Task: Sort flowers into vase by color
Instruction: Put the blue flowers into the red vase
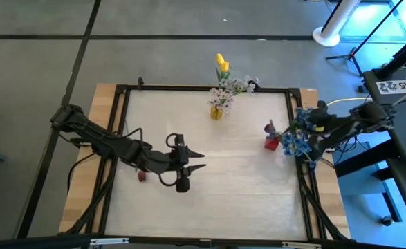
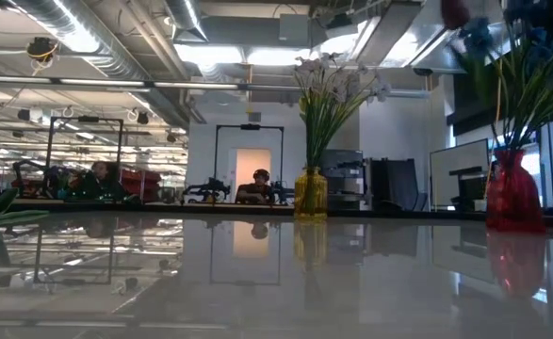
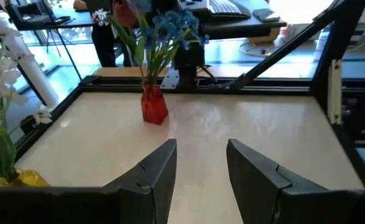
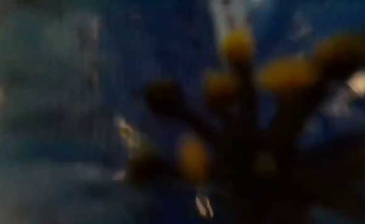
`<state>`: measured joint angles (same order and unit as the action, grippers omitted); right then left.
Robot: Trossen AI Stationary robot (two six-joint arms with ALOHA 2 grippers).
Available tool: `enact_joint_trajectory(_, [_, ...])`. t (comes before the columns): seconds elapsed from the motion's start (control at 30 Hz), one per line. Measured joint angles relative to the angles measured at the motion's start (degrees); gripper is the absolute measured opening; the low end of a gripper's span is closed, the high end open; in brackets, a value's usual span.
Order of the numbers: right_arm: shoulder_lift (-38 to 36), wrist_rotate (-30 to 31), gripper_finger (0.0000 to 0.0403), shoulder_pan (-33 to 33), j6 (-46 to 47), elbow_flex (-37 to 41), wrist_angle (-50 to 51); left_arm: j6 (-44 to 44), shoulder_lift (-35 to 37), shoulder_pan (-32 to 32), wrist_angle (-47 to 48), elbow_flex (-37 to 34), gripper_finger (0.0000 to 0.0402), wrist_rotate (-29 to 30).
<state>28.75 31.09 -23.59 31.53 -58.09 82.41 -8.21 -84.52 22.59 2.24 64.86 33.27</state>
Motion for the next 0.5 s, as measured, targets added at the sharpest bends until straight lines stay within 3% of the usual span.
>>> enact_joint_trajectory(0.13, [0.03, -1.01, 0.0078, 0.00, 3.08, 1.96, -1.83, 0.08, -0.34, -0.87, 0.34, 0.00, 0.0137, -0.90])
enact_joint_trajectory(0.23, [0.77, -1.48, 0.0116, 0.00, 4.37, 1.93, -1.78, -3.60, 0.70, -1.05, 5.95, 0.00, 0.0137, -4.61])
enact_joint_trajectory(0.5, [3.61, -1.74, 0.0246, 0.00, 4.04, -1.47, -1.07, -29.76, 2.74, -0.47, 40.20, -0.01, 0.0137, -8.75])
